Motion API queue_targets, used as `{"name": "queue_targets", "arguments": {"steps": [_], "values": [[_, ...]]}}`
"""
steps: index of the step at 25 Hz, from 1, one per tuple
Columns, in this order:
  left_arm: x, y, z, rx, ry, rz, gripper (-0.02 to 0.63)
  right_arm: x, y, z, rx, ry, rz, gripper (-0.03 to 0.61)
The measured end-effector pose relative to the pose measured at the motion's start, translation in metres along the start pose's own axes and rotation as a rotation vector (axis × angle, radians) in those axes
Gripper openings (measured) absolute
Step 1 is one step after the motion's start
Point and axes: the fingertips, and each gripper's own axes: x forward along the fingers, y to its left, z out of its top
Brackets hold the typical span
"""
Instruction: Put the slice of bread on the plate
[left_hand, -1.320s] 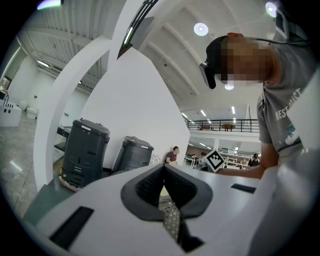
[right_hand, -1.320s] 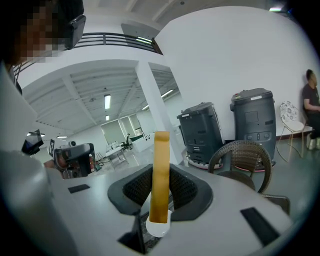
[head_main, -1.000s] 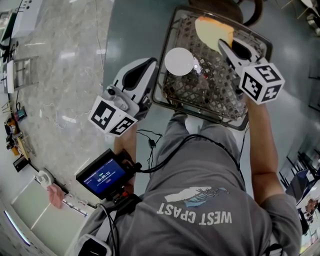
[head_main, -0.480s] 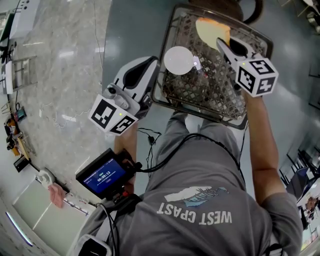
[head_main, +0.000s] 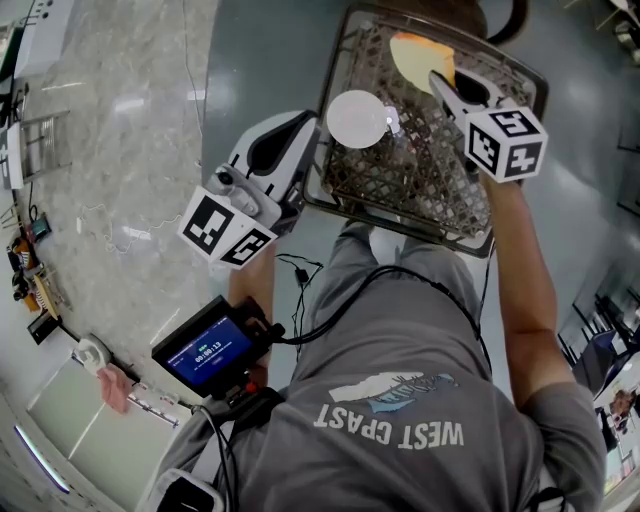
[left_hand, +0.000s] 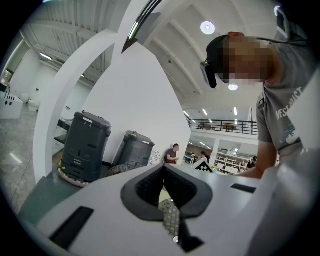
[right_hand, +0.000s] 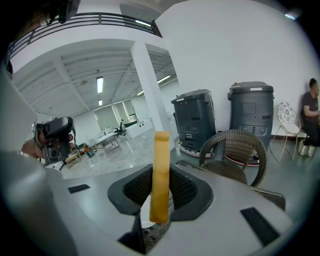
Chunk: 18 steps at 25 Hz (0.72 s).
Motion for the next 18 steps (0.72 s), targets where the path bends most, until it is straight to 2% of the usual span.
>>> {"name": "queue_targets", "arguments": {"steps": [18], "values": [[0.001,0.001,-0.005,-0.015,0.010,0.003,0.006,0.026,-0.007,-0.021,-0.161,0.094,-0.058,0.089]]}}
